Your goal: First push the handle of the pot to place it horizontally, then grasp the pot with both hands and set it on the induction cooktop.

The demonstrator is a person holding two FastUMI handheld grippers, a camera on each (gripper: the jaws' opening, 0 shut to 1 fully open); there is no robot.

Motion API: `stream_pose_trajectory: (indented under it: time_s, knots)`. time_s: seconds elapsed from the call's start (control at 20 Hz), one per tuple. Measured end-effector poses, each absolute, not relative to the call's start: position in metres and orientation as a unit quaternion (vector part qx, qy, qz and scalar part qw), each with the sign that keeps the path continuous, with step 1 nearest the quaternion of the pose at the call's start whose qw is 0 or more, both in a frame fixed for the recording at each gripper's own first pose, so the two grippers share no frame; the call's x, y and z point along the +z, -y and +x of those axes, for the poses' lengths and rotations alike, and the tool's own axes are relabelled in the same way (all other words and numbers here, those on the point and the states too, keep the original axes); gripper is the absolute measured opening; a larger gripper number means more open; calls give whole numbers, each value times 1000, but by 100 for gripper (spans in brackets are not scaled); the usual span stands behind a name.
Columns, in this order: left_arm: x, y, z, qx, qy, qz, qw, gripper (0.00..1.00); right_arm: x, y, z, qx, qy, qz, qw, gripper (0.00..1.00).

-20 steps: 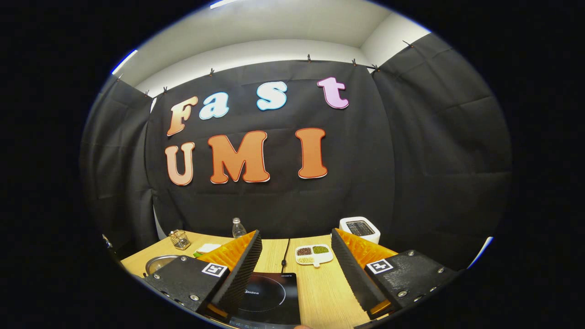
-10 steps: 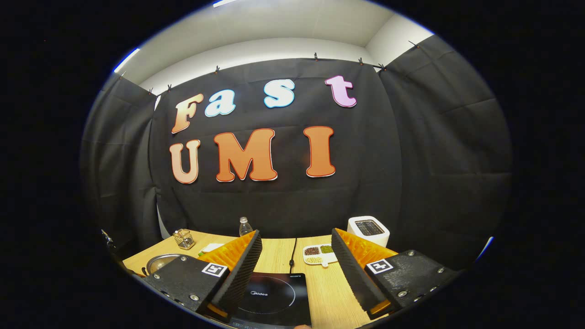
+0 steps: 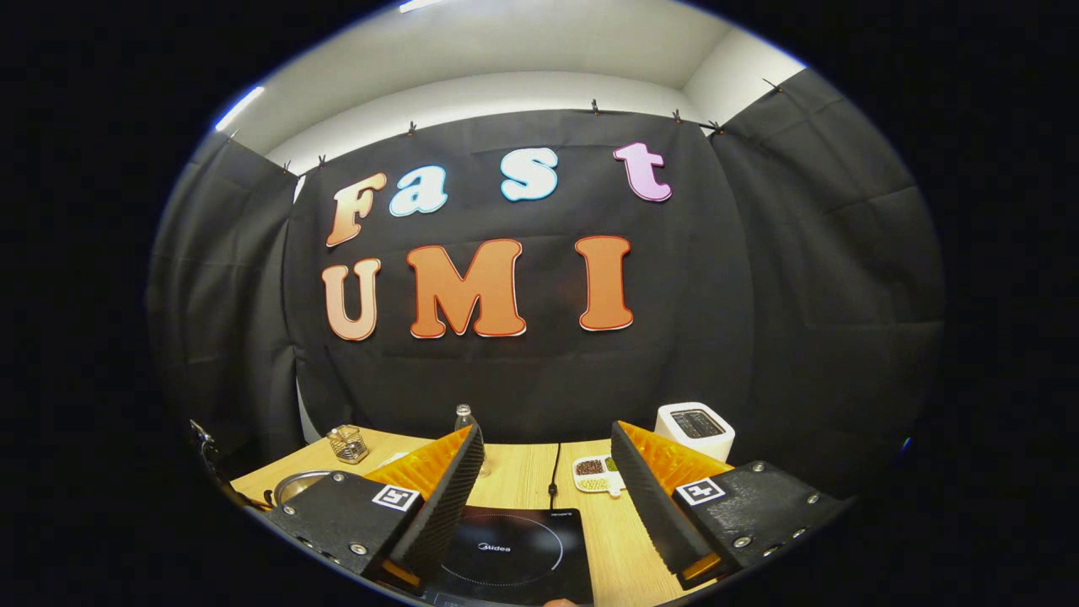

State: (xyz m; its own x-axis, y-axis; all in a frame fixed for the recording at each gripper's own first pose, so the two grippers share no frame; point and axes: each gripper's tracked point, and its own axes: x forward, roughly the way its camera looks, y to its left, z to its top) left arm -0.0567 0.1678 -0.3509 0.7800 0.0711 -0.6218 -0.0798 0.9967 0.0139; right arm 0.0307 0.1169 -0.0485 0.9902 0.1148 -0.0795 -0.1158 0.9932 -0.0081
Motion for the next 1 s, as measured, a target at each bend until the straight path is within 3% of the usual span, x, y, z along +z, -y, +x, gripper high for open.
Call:
stream_pose_trajectory:
  time_s: [0.15, 0.2, 0.25, 0.3, 0.9, 1.0]
  knots:
    - [-352, -177, -50, 41, -329, -1, 944, 2, -52, -122, 32, 60, -42, -6, 997, 95]
    - [-352, -181, -47, 42, -328, 0, 944, 2, -53, -124, 32, 60, -42, -7, 997, 100]
    - [-352, -183, -44, 41, -325, 4, 945, 2, -53, -125, 33, 59, -42, -7, 997, 95]
    - [-353, -186, -40, 40, -323, 10, 945, 2, -54, -126, 33, 59, -42, -7, 997, 100]
    - [-357, -209, -11, 41, -311, 10, 949, 5, -52, -116, 32, 47, -42, -13, 998, 95]
    - [-358, -213, -4, 42, -310, 4, 950, 2, -50, -113, 31, 41, -39, -18, 998, 95]
